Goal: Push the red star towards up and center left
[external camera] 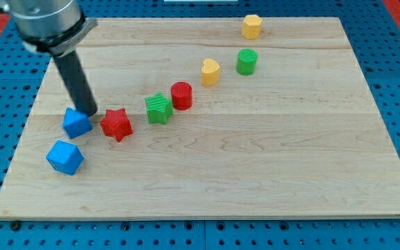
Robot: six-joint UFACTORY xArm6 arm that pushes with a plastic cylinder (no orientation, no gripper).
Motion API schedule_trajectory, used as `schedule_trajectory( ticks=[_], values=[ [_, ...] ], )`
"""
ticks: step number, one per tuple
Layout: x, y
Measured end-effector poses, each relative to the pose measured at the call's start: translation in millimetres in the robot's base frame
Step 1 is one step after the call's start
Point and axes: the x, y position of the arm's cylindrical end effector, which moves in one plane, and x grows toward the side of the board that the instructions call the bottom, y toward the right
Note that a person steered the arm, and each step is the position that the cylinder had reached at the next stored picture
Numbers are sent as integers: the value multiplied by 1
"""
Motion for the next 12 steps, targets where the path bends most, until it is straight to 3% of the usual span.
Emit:
schedule_trajectory(
  ticks=[1, 8, 11, 12],
  values=[
    [24, -14],
    [24, 8],
    [24, 64],
    [52, 82]
  ],
)
